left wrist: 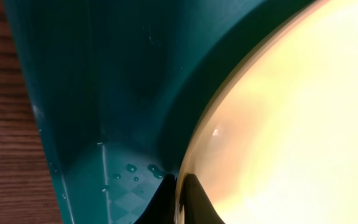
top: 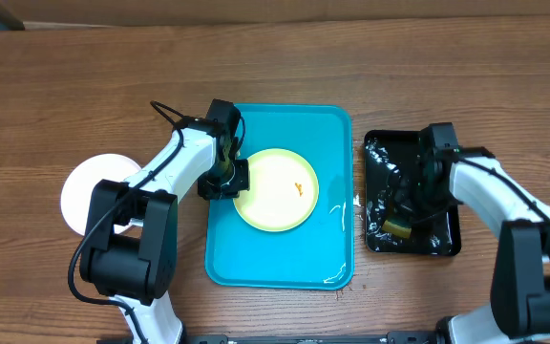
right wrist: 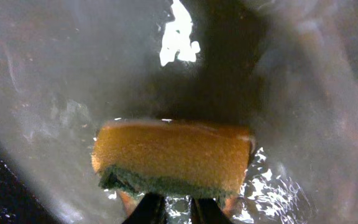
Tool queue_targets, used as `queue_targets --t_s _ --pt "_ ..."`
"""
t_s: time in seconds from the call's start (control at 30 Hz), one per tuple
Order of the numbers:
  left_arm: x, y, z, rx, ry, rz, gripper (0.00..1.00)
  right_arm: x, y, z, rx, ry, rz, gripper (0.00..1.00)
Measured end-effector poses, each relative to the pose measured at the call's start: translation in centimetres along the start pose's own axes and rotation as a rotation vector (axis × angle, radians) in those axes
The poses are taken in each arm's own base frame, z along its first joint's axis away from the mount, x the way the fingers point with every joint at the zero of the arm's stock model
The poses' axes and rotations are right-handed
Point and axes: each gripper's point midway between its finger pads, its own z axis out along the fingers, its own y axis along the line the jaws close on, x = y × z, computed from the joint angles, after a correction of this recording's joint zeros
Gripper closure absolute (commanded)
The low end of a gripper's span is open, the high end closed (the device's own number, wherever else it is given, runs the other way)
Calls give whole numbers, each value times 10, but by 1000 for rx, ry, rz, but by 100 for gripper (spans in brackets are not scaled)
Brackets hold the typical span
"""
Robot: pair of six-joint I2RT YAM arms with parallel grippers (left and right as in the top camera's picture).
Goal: Clean dirty plates on tray and stack at the side
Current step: 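Wipe the sponge in the black tray with the right gripper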
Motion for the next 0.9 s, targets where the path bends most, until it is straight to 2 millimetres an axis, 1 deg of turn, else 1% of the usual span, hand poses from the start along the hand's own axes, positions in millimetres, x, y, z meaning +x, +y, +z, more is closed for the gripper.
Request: queue_targets --t_s 0.03,0.07,0.2,0.27,0.33,0.4,0.5,0.53,0.6,0.63,0.7,0.77,0.83,0.9 --pt "0 0 0 0 0 0 96 0 0 1 -8 -15 11 96" --pt "0 0 0 0 1 0 96 0 -1 1 -14 -30 20 96" --pt "0 0 0 0 1 0 96 1 -1 0 -18 -38 9 95" --pt "0 0 0 0 1 0 96 2 -2 -1 -10 -25 -14 88" --pt "1 0 0 0 2 0 96 5 -3 -5 10 10 -42 78" --pt "1 0 0 0 3 0 96 6 -3 -13 26 37 -69 71" --pt "1 0 0 0 5 -1 95 1 2 -32 38 48 -101 62" --pt "1 0 0 1 5 -1 95 -5 6 -41 33 35 -109 61" --pt "2 0 0 0 7 -1 94 -8 11 -56 34 36 -119 60" --pt "2 0 0 0 7 -1 94 -6 10 -58 39 46 -119 60" --pt "2 0 0 0 7 -1 94 3 5 -59 57 82 -113 60" --pt "2 0 0 0 8 -1 94 8 2 -55 66 98 -101 60" --pt "2 0 0 0 8 -1 94 9 1 -46 62 88 -92 60" --pt "2 0 0 0 8 -1 94 12 -1 -28 55 74 -81 62"
